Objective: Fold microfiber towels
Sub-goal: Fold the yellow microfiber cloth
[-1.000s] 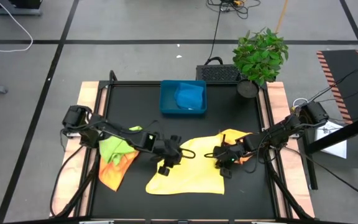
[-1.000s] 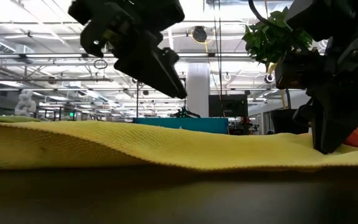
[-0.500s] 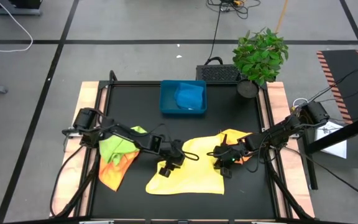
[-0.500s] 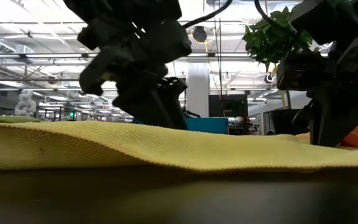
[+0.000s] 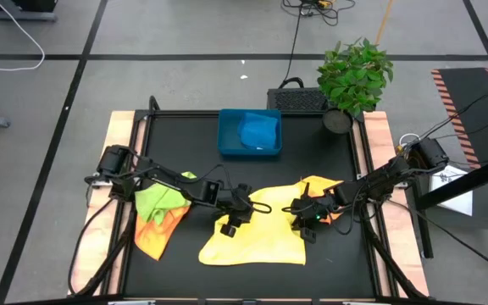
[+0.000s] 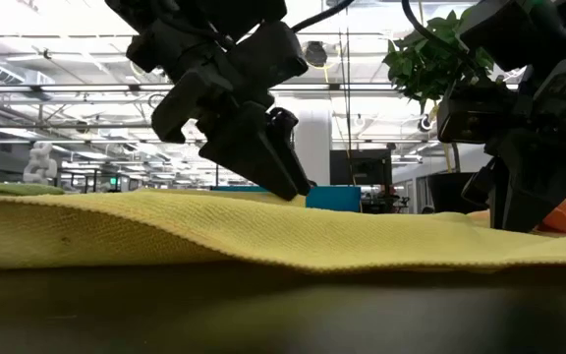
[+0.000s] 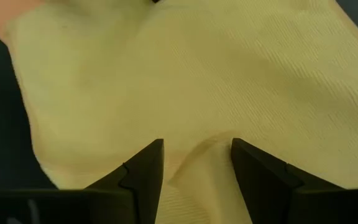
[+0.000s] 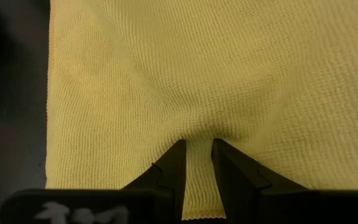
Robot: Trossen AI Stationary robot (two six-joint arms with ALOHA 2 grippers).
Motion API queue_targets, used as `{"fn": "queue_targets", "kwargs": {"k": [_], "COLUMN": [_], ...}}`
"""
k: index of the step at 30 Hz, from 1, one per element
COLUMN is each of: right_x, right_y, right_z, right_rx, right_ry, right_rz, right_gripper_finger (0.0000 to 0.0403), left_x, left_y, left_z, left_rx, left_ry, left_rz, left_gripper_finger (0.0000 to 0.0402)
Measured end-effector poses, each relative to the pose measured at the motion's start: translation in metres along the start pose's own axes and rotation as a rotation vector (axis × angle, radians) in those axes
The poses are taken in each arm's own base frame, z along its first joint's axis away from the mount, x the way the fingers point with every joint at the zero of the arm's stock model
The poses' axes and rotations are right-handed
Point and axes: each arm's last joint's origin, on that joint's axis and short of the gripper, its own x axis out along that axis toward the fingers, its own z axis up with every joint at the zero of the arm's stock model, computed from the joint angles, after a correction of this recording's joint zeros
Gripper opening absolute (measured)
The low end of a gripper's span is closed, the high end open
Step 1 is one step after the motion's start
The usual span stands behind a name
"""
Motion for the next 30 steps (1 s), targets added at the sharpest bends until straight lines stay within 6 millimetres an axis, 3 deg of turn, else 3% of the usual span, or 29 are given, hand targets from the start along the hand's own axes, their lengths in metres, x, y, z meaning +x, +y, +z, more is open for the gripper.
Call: {"fn": "queue_targets", "kwargs": {"k": [9, 19, 30], "right_x": [0.000, 0.000, 0.000], "right_y": [0.000, 0.000, 0.000], "right_z": [0.000, 0.000, 0.000], "right_rx": [0.001, 0.000, 0.000], "right_ry": [0.001, 0.002, 0.001], "right_rz": [0.000, -0.001, 0.000], "right_gripper_finger": [0.0075, 0.0075, 0.0075], "left_x": [0.000, -0.003, -0.016], "left_y": [0.031, 0.040, 0.076], "left_z": [-0.015, -0.022, -0.044], "left_rx": [-0.077, -0.113, -0.354], "left_ry": [0.002, 0.023, 0.074], "left_rz": [-0.136, -0.195, -0.266], "left_gripper_finger": [0.0191, 0.0191, 0.0191]}}
